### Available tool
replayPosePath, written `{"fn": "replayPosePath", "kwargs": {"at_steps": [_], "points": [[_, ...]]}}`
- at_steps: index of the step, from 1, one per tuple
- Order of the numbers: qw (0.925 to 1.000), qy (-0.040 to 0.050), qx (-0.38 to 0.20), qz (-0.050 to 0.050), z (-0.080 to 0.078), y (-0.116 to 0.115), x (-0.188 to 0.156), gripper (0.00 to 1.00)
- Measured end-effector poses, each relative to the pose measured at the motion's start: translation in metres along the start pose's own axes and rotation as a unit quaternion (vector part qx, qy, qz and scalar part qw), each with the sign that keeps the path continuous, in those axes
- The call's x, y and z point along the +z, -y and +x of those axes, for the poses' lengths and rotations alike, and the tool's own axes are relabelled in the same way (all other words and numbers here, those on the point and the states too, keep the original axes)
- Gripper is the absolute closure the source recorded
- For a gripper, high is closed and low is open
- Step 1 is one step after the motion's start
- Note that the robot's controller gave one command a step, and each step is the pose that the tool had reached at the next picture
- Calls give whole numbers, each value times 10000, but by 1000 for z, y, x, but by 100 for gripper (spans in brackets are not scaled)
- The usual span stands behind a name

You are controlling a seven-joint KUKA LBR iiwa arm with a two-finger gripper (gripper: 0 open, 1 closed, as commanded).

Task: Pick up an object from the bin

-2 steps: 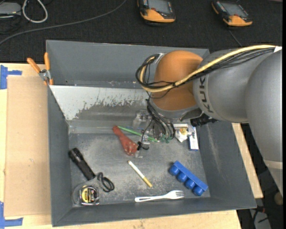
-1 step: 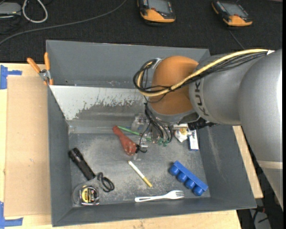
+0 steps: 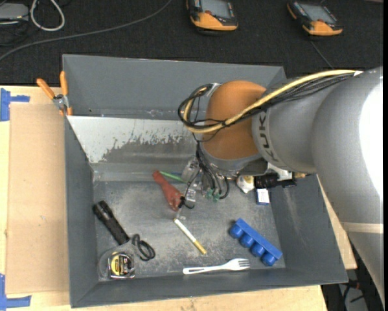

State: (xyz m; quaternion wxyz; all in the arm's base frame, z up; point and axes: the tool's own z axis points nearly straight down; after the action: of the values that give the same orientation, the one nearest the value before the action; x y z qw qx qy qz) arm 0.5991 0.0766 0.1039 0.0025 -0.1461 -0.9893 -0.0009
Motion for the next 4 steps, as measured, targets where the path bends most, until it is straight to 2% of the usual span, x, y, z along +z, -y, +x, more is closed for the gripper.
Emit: {"fn": "replayPosePath", "kwargs": {"at_steps": [1,2,4], "points": [[9995,23,-330,-6,-11,-6,36,0],[9993,39,359,-21,-18,-10,32,100],[9993,22,360,-16,-17,-9,22,100]]}}
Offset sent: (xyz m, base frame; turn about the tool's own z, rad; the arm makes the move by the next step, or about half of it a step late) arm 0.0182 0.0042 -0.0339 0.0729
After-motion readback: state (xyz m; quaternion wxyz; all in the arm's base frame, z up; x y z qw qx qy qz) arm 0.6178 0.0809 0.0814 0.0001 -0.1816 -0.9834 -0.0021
